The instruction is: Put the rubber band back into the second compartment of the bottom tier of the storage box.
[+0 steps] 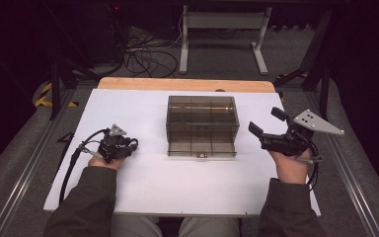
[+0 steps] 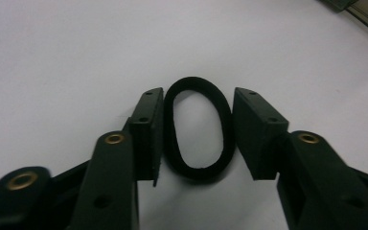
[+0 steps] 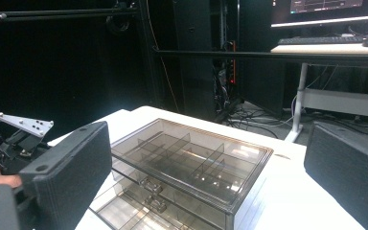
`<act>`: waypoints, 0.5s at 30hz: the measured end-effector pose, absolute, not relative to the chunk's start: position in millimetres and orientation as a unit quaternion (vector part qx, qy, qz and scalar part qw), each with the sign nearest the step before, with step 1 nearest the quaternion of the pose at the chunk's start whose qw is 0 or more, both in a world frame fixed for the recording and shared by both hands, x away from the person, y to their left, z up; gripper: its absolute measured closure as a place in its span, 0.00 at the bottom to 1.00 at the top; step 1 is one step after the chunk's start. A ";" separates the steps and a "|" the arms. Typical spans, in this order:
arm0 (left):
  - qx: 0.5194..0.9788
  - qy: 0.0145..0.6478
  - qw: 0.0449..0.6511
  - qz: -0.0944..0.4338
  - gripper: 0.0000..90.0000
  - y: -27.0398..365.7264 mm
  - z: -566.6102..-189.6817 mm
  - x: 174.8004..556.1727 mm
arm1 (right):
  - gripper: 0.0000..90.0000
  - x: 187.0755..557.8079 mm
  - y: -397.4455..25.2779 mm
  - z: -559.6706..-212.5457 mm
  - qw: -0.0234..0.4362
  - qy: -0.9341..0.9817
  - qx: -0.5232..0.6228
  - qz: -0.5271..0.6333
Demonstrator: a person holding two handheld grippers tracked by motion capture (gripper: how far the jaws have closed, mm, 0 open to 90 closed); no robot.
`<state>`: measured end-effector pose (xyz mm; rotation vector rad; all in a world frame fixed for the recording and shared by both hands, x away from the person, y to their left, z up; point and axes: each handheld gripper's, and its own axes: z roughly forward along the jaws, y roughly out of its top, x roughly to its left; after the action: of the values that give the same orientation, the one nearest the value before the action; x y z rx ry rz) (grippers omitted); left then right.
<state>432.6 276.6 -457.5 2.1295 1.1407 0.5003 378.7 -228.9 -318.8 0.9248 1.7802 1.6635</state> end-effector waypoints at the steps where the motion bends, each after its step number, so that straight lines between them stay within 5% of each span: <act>1: 0.816 0.434 0.331 0.191 0.70 276.3 -457.5 432.3 | 0.04 378.8 -228.8 -318.8 0.264 0.659 0.342 0.615; 7: 0.820 0.425 0.333 0.192 0.90 273.7 -457.9 430.2 | 0.04 379.2 -228.4 -319.1 0.263 0.660 0.343 0.614; 15: 0.824 0.415 0.327 0.205 0.93 271.1 -457.2 428.6 | 0.04 379.2 -228.6 -319.2 0.263 0.660 0.344 0.614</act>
<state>428.6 271.1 -457.2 2.1581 1.0857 0.5366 379.2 -228.6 -319.2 0.9309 1.7852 1.6605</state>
